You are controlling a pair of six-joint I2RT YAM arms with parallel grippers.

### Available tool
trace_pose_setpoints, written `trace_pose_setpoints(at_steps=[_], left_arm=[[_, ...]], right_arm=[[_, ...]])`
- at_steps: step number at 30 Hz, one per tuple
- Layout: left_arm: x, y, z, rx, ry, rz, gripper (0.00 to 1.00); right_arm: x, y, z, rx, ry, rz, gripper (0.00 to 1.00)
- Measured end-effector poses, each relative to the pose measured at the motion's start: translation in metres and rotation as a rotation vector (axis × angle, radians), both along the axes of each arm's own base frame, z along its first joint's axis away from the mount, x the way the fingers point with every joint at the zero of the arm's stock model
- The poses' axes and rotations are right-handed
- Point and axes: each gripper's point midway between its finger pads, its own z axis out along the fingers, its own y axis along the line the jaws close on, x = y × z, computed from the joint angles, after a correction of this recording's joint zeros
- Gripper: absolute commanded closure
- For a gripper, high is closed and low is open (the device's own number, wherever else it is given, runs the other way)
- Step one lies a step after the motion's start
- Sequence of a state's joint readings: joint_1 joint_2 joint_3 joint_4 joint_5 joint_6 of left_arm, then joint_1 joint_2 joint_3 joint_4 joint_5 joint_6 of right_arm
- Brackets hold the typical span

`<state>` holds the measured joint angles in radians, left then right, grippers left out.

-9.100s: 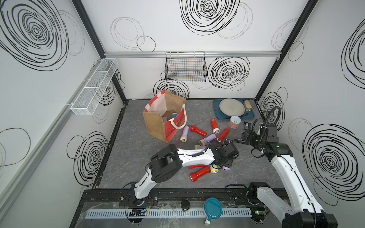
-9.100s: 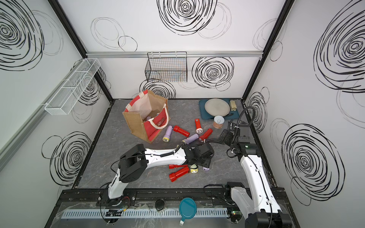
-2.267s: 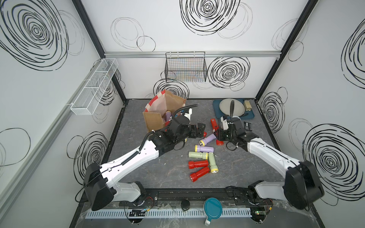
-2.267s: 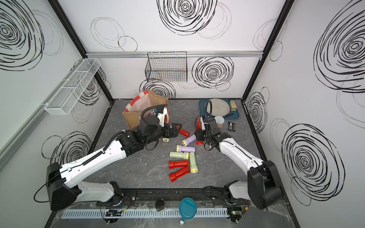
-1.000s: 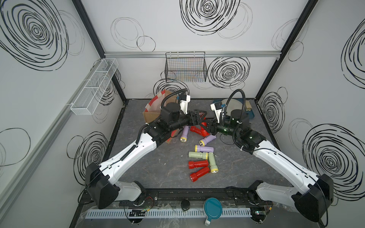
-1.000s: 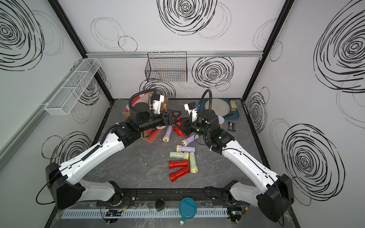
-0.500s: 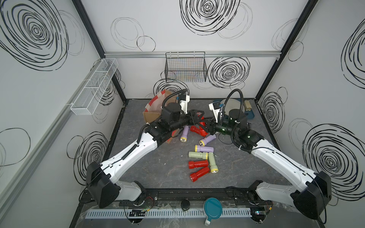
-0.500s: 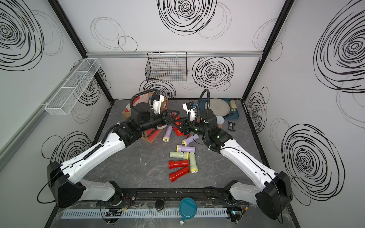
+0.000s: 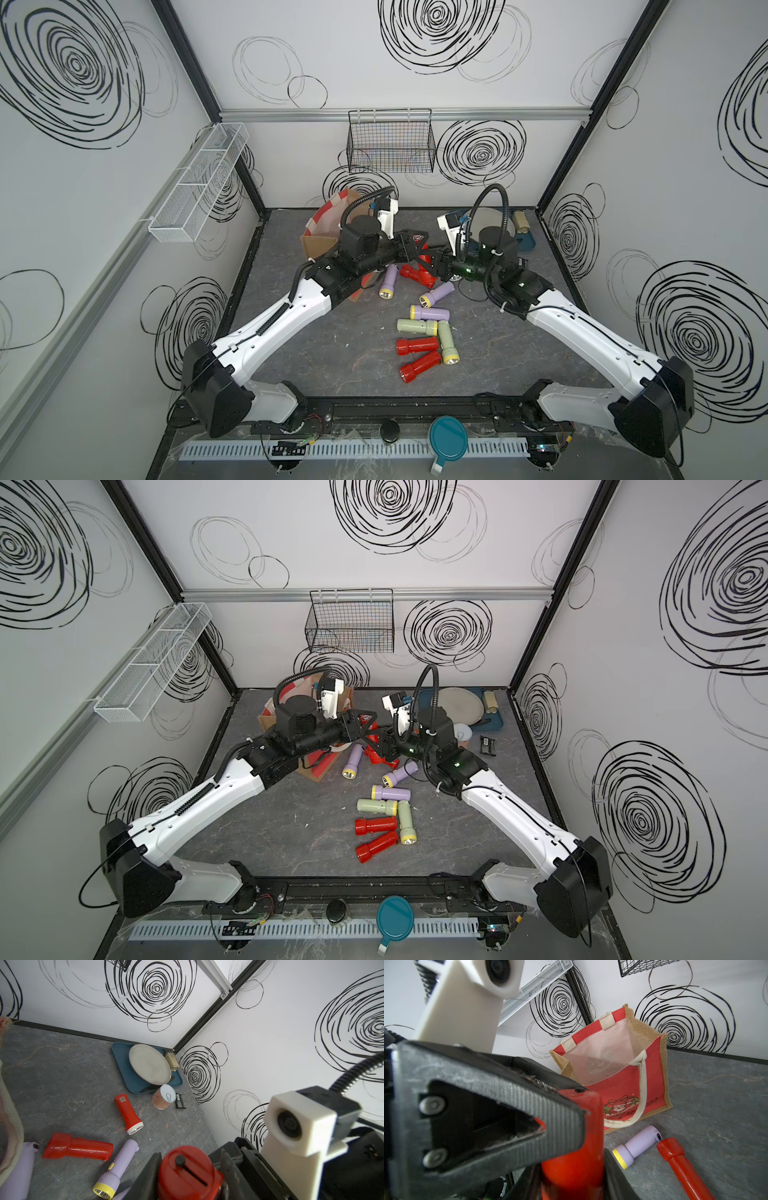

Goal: Put the flashlights into the tote bags
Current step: Pick up the flashlight from the center of the board, then place the flashlight in the canvas bag.

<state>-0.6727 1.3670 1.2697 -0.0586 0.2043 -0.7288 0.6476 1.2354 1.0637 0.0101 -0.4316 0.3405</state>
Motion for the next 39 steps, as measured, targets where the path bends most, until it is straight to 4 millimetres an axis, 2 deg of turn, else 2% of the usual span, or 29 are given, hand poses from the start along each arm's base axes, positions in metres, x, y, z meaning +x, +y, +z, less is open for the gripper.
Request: trace_pose_setpoints(at_steps=[6,11,18,22,24,27,29,31,35,39], left_arm=[[0.007,0.008,0.000,0.028,-0.025,0.029,1.00],[0.013,0.016,0.000,0.046,-0.025,0.060,1.00],[0.036,0.048,0.002,0.073,-0.017,0.167,1.00],[0.052,0.075,0.007,0.092,-0.028,0.245,1.00],[0.065,0.099,0.009,0.104,-0.031,0.308,1.00],[0.083,0.141,0.014,0.137,-0.044,0.427,1.00],[0.094,0.168,0.022,0.169,-0.064,0.506,1.00],[0.103,0.184,0.032,0.199,-0.093,0.560,1.00],[0.128,0.194,0.038,0.299,-0.136,0.624,1.00],[0.157,0.189,0.014,0.448,-0.107,0.646,1.00]], right_arm=[[0.005,0.006,0.000,-0.018,0.007,0.003,0.59],[0.008,0.011,0.002,-0.031,-0.006,0.011,0.48],[0.010,0.013,0.017,-0.016,-0.042,0.009,0.19],[0.011,0.012,0.017,-0.020,-0.036,-0.001,0.12],[0.012,0.011,0.016,-0.026,-0.028,-0.013,0.10],[0.015,0.007,0.010,-0.048,-0.005,-0.041,0.01],[0.018,0.002,0.004,-0.073,0.018,-0.066,0.00],[0.020,-0.003,-0.001,-0.091,0.041,-0.089,0.00],[0.025,-0.013,-0.012,-0.132,0.076,-0.138,0.00],[0.029,-0.023,-0.023,-0.171,0.110,-0.186,0.00]])
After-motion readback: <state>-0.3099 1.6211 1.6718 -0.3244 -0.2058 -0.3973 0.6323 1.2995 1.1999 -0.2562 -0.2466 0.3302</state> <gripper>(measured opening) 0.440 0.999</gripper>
